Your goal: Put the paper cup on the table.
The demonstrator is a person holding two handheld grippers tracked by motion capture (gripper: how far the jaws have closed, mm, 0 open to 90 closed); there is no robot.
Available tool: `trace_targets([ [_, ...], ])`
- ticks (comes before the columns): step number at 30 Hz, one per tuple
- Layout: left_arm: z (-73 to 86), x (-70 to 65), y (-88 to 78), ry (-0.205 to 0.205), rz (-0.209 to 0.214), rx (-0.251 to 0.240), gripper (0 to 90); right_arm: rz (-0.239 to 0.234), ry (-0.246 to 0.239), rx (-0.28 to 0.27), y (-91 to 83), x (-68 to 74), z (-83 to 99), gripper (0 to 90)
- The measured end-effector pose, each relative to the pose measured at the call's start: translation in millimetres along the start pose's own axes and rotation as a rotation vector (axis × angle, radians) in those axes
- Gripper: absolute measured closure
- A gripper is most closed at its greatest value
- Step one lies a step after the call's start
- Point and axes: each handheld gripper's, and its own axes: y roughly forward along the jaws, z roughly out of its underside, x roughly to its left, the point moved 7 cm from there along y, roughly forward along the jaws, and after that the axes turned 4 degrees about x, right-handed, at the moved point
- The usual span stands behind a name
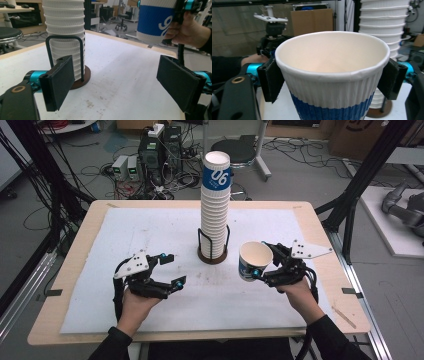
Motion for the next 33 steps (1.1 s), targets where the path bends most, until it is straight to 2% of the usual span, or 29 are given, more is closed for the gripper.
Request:
trace_targets([
  [10, 2.7, 2.9, 0.3, -0.003, -0.013, 0.010, 14.9, 0.090, -0.006, -0.006, -10.5, -21.1, 1.5, 20.4],
  [18, 3.5, 2.4, 0.1, -0.004, -0.006, 0.013, 15.0, 0.187, 0.009, -0.027, -25.4, -47.4, 4.8, 20.5],
  [22, 3.8, 2.9, 0.4, -0.004, -0.005, 0.017, 15.0, 0.242, 0.021, -0.015, -31.1, -60.7, 11.2, 20.4],
  [27, 4.0, 2.9, 1.1, -0.002, -0.003, 0.024, 15.2, 0.297, 0.064, -0.032, -40.0, -78.9, 18.0, 20.4],
  [29, 4.0, 2.7, 2.0, -0.003, -0.001, 0.022, 15.2, 0.324, 0.092, -0.032, -43.2, -88.0, 20.9, 20.5],
  [33, 4.3, 2.6, 2.9, -0.007, 0.006, 0.023, 15.2, 0.372, 0.119, -0.025, -45.5, -100.5, 25.4, 20.4],
])
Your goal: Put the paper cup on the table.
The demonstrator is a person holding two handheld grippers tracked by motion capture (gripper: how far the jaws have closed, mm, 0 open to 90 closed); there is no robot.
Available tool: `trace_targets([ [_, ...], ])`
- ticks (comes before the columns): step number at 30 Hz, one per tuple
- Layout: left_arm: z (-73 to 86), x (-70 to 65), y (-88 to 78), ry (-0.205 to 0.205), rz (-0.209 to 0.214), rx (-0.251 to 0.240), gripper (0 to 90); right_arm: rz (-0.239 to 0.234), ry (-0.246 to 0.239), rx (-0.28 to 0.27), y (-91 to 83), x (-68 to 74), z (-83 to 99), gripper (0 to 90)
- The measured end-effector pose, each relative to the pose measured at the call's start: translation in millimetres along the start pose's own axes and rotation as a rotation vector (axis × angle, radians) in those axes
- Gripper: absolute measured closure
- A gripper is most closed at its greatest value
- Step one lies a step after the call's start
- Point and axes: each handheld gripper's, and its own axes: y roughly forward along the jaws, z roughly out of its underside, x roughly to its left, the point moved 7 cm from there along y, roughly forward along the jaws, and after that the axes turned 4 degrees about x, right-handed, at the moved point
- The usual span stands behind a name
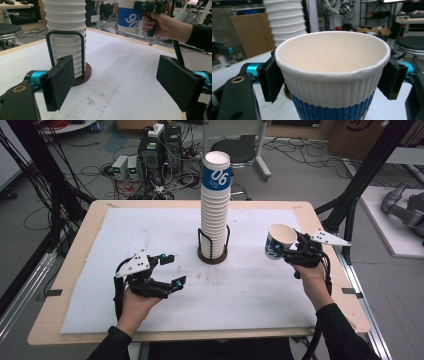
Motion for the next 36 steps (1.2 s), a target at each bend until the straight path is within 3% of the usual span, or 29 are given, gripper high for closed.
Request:
trace_targets([
  [22, 3.9, 0.1, 3.5, -0.006, 0.010, 0.007, 15.2, 0.156, 0.067, 0.070, 31.0, -46.0, 31.7, 20.5],
  [28, 5.9, 1.8, 3.6, -0.007, 0.002, 0.012, 15.2, 0.179, 0.105, 0.083, 36.6, -56.5, 40.0, 20.5],
  [36, 6.1, 1.3, 2.4, -0.007, -0.001, 0.005, 15.2, 0.233, 0.097, 0.122, 46.3, -67.6, 52.5, 20.5],
])
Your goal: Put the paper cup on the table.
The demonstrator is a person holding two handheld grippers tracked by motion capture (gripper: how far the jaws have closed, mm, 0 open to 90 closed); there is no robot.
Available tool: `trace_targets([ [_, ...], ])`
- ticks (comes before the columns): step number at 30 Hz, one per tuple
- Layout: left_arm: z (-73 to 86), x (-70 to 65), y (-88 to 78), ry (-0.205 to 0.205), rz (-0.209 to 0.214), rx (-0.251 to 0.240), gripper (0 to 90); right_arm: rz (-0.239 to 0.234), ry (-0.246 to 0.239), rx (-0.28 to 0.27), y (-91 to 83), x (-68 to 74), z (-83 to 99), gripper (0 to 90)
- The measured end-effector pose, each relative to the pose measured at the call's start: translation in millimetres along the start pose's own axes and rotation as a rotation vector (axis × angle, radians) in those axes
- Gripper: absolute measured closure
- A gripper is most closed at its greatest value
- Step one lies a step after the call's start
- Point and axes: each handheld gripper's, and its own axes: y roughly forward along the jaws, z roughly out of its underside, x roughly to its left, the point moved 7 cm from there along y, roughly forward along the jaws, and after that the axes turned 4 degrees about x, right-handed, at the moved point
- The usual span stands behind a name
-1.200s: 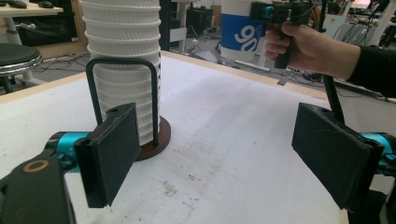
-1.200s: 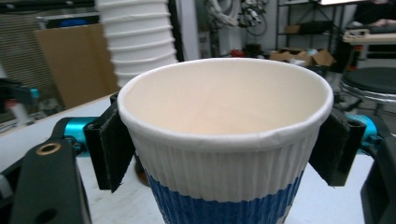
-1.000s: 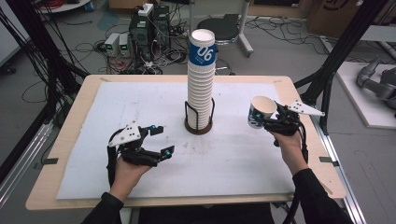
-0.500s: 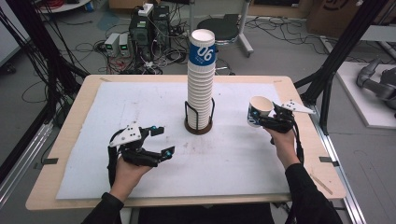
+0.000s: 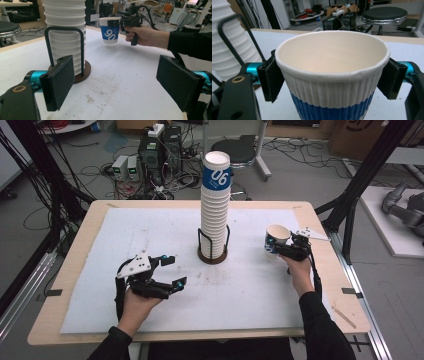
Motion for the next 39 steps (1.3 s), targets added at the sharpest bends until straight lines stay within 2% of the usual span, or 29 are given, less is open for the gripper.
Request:
trace_targets([
  [11, 0.5, -0.2, 0.1, -0.003, 0.002, 0.001, 15.2, 0.048, -0.040, 0.052, 6.6, -4.4, 8.2, 20.4],
  [39, 1.2, 0.6, 1.6, 0.001, 0.001, 0.007, 15.2, 0.064, -0.038, 0.098, 2.7, -4.1, 10.1, 17.9],
])
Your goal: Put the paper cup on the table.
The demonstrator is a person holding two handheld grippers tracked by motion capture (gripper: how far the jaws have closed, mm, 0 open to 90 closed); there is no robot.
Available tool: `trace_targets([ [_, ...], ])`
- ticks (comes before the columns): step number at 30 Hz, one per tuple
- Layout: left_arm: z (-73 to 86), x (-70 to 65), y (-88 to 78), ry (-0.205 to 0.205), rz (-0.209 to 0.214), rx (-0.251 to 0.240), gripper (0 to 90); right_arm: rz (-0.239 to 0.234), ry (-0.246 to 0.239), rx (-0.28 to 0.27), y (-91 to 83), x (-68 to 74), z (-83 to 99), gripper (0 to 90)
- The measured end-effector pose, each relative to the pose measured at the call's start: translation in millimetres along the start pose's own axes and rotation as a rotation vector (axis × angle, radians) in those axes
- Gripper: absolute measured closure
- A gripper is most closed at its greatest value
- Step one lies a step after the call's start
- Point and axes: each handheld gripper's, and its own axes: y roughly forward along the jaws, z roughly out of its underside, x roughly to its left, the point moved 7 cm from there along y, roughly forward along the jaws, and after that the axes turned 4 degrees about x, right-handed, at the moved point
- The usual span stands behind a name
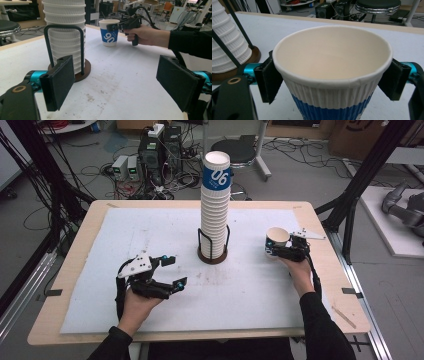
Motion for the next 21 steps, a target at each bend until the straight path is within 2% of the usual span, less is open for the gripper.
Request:
trace_targets([
  [9, 0.8, 0.3, 0.8, 0.001, 0.002, 0.007, 15.2, 0.008, 0.002, 0.009, -2.9, 1.4, 2.6, 17.2],
  [21, 1.2, 0.4, 1.9, 0.002, 0.000, 0.012, 15.2, 0.015, -0.022, 0.049, -2.9, 2.4, 6.2, 16.6],
])
